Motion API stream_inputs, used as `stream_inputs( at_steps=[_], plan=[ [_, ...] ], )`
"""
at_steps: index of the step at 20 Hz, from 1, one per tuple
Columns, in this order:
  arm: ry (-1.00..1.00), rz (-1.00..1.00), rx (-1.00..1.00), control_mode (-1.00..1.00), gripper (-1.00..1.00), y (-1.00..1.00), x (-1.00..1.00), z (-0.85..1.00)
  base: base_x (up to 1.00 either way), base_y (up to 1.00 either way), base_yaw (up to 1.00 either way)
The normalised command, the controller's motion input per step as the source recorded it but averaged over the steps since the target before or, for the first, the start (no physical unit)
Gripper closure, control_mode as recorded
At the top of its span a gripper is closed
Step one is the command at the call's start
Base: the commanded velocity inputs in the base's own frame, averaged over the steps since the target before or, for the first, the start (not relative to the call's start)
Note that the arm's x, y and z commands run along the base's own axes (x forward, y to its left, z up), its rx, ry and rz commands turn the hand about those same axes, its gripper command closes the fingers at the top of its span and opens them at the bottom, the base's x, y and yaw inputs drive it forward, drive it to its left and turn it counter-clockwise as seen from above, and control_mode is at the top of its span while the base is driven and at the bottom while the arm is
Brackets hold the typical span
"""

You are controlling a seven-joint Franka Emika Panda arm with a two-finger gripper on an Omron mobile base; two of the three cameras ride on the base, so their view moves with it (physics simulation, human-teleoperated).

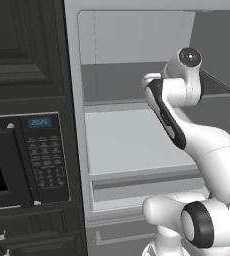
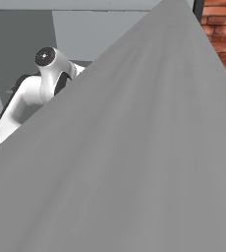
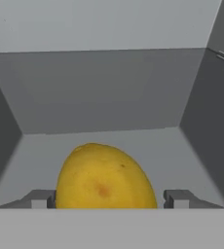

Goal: Retrieve a lemon from the fridge and place it on the cutting board with the fish.

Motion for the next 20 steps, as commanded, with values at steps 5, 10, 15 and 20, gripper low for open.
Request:
stream_inputs(
  at_steps=[5,10,15,20],
  plan=[
    [0.00,0.00,0.00,-1.00,1.00,0.00,0.02,0.00,0.00,0.00,0.00],
    [0.00,0.00,0.00,-1.00,1.00,0.00,0.03,-0.02,0.00,0.00,0.00],
    [-0.11,0.00,0.00,-1.00,1.00,0.00,-0.52,0.13,0.00,0.00,0.00],
    [-0.05,0.00,0.00,-1.00,1.00,0.03,-1.00,0.33,0.00,0.00,0.00]
  ],
)
